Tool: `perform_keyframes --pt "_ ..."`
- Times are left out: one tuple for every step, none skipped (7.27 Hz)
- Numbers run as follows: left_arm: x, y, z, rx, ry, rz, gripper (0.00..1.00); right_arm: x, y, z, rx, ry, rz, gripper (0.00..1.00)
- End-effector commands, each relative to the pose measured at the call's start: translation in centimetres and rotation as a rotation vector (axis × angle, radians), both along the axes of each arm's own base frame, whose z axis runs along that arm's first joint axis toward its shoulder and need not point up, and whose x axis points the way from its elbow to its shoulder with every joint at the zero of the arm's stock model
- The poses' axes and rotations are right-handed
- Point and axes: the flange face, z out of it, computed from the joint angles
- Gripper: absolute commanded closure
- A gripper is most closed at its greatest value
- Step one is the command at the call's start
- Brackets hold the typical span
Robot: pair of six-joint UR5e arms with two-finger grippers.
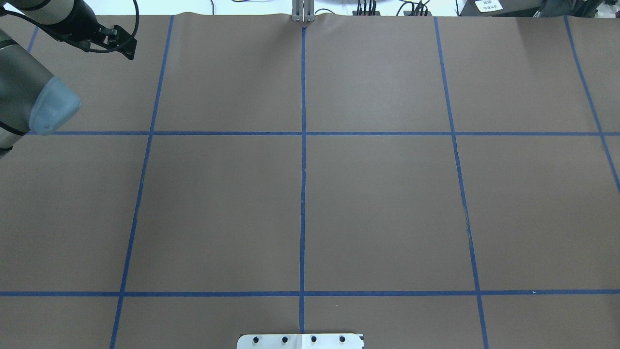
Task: Left arm hands cup to right arm to dump lemon
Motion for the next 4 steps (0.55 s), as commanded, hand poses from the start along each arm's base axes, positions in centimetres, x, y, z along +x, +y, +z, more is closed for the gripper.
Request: perform_keyframes --pt "0.0 0.0 1.0 -0.013 -0.005 0.002 0.00 0.3 -4.0 -4.7 0.061 0.171 -0.014 0.93" --pt "-0.1 0.2 1.8 -0.023 -0.010 0.002 0.00 -0.6 -6.3 -5.9 0.099 0.283 -0.026 0.93" --pt "-0.1 0.4 2.0 -0.024 -0.011 0.002 0.00 -2.8 -9.0 -7.2 0.119 0.358 -0.011 0.93" --pt "-0.3 0.7 2.5 -0.029 -0.012 0.003 0.00 -6.1 -11.7 -8.1 0.156 0.433 -0.008 0.94"
